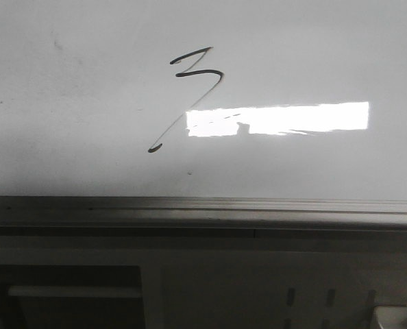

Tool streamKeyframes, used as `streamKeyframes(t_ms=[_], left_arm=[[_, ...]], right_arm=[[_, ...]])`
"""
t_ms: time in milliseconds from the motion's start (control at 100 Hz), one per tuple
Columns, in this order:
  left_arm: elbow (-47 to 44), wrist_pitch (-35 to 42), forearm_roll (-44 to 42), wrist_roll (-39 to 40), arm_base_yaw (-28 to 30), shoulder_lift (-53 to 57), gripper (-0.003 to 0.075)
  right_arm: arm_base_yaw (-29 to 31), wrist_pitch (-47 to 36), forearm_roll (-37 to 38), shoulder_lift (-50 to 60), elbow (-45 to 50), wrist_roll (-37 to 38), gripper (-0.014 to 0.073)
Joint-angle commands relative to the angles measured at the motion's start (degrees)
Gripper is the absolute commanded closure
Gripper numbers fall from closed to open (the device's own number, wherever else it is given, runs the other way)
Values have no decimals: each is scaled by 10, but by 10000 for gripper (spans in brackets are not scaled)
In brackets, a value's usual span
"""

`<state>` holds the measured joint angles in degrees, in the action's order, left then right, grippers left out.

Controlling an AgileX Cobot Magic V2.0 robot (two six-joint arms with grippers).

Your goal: Write number 3 on whiteboard

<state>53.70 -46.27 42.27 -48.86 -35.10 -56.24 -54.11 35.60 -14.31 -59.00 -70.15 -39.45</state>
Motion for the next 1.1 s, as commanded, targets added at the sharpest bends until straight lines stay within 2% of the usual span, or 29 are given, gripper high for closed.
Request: streamKeyframes(t_ms=[0, 150, 270, 360, 490, 680, 910, 1090], left_arm=[[-16, 138, 17, 55, 0, 0, 741], [-82, 297, 17, 101, 0, 0, 741], [-118, 397, 17, 112, 0, -1, 741], [-127, 435, 17, 112, 0, -7, 741], [-128, 447, 30, 112, 0, -35, 741], [-128, 476, 47, 112, 0, -76, 741], [-128, 538, 57, 112, 0, -91, 741], [-129, 544, 85, 112, 9, -112, 741]], right_arm=[[29, -49, -18, 39, -19, 16, 118], [78, -19, -18, 66, -17, 35, 183], [104, 15, -18, 75, -17, 46, 282], [112, 32, -18, 76, -17, 58, 412], [112, 31, -18, 76, -12, 59, 669], [112, 28, -13, 76, 4, 114, 655], [112, 34, -9, 89, 36, 123, 655], [112, 34, 37, 106, 53, 176, 655]])
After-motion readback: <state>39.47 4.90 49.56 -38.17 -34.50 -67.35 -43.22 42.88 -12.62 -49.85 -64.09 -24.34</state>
